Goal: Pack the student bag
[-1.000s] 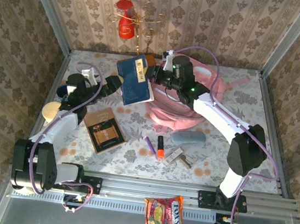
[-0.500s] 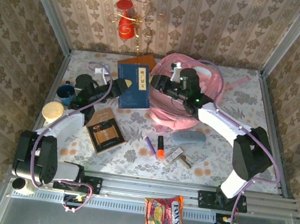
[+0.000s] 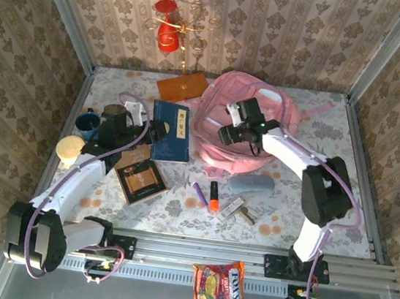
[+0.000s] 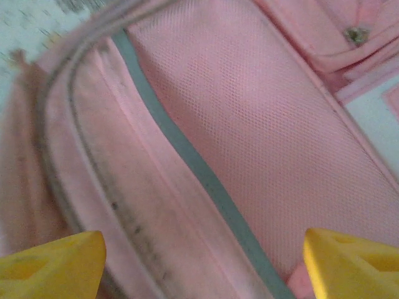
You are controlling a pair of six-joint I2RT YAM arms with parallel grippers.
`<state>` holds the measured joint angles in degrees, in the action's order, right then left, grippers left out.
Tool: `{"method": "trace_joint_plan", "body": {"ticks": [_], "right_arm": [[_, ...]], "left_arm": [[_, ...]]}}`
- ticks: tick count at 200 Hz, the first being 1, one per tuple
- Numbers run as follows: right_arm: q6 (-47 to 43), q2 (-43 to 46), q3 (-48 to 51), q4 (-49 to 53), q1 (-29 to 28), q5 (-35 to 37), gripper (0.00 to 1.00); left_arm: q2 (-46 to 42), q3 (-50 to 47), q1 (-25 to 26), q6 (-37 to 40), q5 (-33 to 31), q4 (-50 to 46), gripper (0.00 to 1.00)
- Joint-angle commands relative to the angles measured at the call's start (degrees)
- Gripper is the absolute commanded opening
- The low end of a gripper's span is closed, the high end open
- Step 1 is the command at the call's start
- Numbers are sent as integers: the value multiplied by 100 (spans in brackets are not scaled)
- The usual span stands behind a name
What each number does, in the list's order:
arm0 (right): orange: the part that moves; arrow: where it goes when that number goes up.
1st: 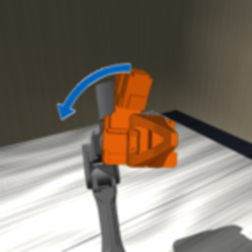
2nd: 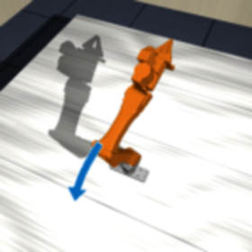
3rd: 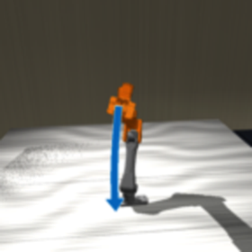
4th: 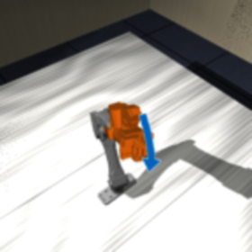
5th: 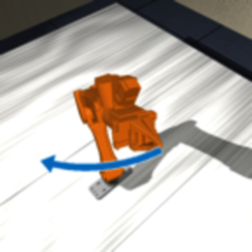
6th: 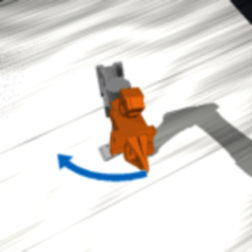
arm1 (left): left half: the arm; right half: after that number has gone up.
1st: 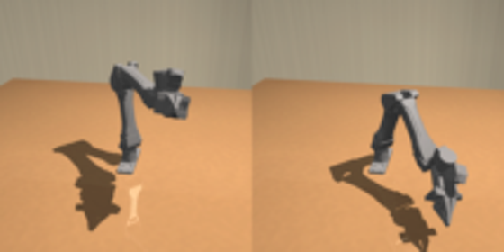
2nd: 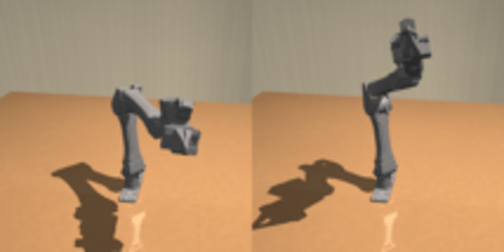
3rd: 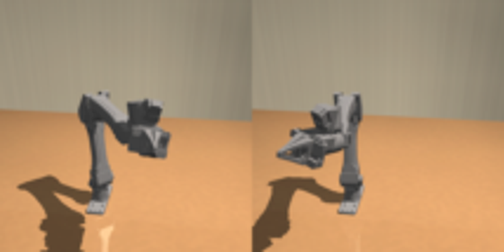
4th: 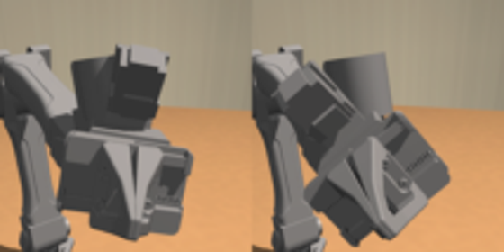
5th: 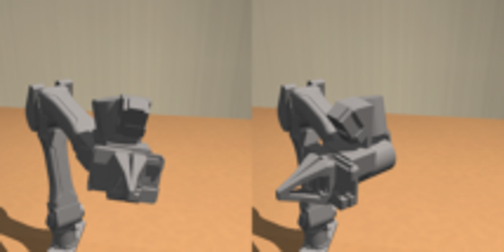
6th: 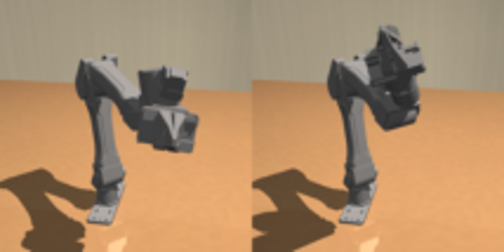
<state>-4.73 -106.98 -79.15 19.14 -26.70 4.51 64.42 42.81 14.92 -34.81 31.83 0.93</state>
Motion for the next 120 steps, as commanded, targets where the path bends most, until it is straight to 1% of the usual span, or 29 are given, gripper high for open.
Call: {"method": "trace_joint_plan", "body": {"ticks": [1, 13, 20, 27, 47, 63, 76, 86, 95, 101, 106, 120], "right_arm": [[-685, -591, -650, 551, -162, 785, 86], [-875, -854, -825, 772, -276, 787, 96], [-1017, -945, -825, 780, -373, 803, 99], [-1138, -1028, -833, 773, -462, 885, 100], [-1257, -1393, -1036, 795, -550, 1391, 100], [-1317, -1692, -1303, 857, -504, 1831, 97], [-1417, -1850, -1409, 839, -464, 2050, 91], [-1489, -1928, -1492, 880, -450, 2076, 87], [-1536, -1937, -1536, 1003, -442, 1908, 86], [-1576, -1888, -1537, 1110, -427, 1617, 87], [-1594, -1816, -1511, 1135, -397, 1300, 88], [-1483, -1593, -1458, 1533, -227, 30, 93]], "left_arm": [[-69, 193, 29, 264, -188, -207, 0], [-76, 169, 46, 277, -202, -221, 0], [-79, 151, 49, 286, -227, -230, 0], [-79, 127, 54, 286, -235, -217, 0], [-57, 83, 55, 298, -240, -223, 0], [-43, 85, 57, 299, -224, -233, 0], [-44, 92, 60, 308, -189, -255, 0], [-48, 95, 72, 307, -200, -264, 0], [-48, 81, 73, 308, -208, -251, 0], [-45, 81, 80, 308, -205, -257, 0], [-44, 73, 81, 308, -204, -243, 0], [-35, 69, 95, 295, -200, -243, 0]]}}
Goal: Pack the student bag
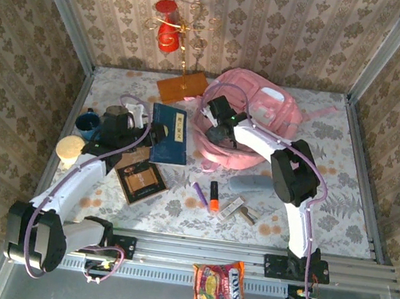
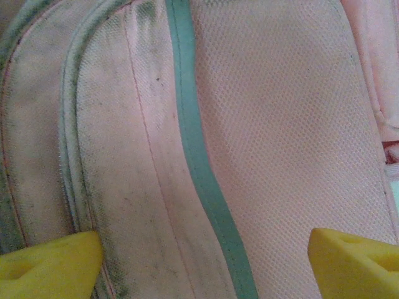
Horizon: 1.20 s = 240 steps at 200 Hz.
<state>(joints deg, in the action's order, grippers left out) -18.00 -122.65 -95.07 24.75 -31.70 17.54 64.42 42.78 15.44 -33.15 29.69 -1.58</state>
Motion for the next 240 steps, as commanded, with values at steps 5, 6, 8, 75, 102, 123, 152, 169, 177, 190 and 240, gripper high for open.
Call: {"method": "trace_joint_plan", "body": {"ticks": [5, 6, 8, 75, 102, 123, 152, 169, 177, 190, 240], "right_arm": [[-94, 33, 143, 1086, 349, -1688, 94], [-79, 45, 145, 1098, 367, -1760, 94], [-56, 78, 153, 1119, 395, -1892, 95], [-52, 236, 498, 1169, 456, -2571, 100], [-176, -188, 333, 1261, 324, -1244, 96], [-178, -364, 220, 1393, 338, -1064, 79], [-232, -222, 285, 1240, 338, -1173, 44], [-304, -76, 240, 1115, 339, -1267, 30], [-339, -3, 212, 1050, 339, -1298, 23], [-371, 152, 154, 935, 347, -1265, 6], [256, 1548, 511, 105, 480, -1650, 0]], "left_arm": [[-35, 70, 51, 125, 27, 4, 0], [-35, 67, 49, 129, 27, 7, 0], [-33, 60, 54, 136, 28, 8, 0], [70, 46, 108, 140, 19, 69, 0], [94, -15, 117, 148, -6, 99, 0], [80, -29, 124, 146, -3, 96, 0], [66, -36, 122, 175, -25, 60, 0], [59, -20, 126, 188, -41, 40, 0], [62, -18, 121, 186, -47, 34, 0], [46, -18, 134, 177, -34, 35, 0], [-8, -16, 140, 177, -75, 3, 0]]}}
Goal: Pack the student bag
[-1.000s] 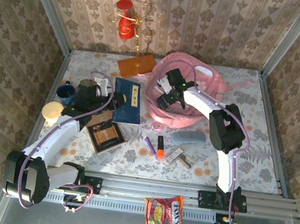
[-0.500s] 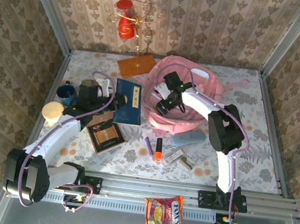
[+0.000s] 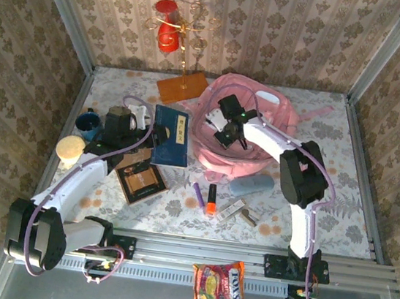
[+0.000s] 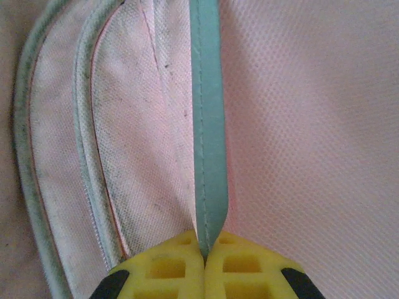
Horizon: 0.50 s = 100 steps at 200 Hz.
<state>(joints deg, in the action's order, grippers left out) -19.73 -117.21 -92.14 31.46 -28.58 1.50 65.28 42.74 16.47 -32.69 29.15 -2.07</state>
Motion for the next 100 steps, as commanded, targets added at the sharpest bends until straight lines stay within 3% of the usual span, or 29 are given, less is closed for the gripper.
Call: {"method": "trace_joint_plan", "body": {"ticks": [1, 45, 68, 100], "right_arm": [[445, 1036, 242, -595, 168, -62, 0], [671, 1483, 775, -1036, -14, 108, 0], [921, 1529, 586, -1017, 100, 307, 0], [1184, 1530, -11, -724, 255, 25, 0]], "left_arm": [[-94, -11, 39, 131, -22, 54, 0], [-43, -47, 49, 141, -69, 98, 0], [6, -17, 116, 140, -6, 190, 0], [190, 190, 357, 1, 122, 431, 0]]}}
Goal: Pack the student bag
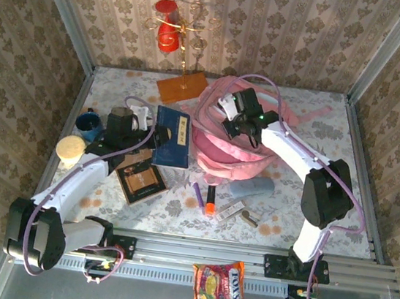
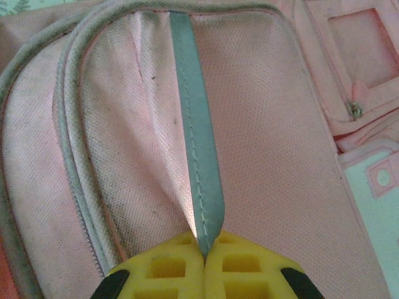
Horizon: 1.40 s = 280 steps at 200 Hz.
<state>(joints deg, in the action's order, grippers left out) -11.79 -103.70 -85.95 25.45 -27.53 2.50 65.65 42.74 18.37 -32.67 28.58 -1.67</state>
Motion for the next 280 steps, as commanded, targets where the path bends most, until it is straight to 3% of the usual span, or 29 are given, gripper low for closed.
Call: {"method": "trace_joint_plan", "body": {"ticks": [1, 35, 72, 118, 217, 241, 280], "right_arm": [[394, 181, -653, -108, 155, -92, 0], [760, 110, -1362, 283, 455, -616, 0], [774, 10, -1796, 434, 499, -1060, 0], [807, -252, -2286, 504, 547, -1456, 0], [1802, -840, -3042, 321, 687, -2242, 0], [1748, -909, -2989, 333, 694, -2264, 0], [1524, -906, -2729, 330, 812, -2114, 0]], "left_arm": [[169, 204, 176, -15, 181, 394, 0], [591, 470, 397, -302, 159, 88, 0], [1307, 593, 581, -1470, 488, 1181, 0], [2973, 1795, 1027, -2671, 608, 2305, 0], [5782, 3485, 1649, -4109, -1792, 4163, 0], [6357, 4119, 1766, -4235, -1779, 4187, 9], [5945, 3598, 1677, -3747, -1689, 3911, 49]]}}
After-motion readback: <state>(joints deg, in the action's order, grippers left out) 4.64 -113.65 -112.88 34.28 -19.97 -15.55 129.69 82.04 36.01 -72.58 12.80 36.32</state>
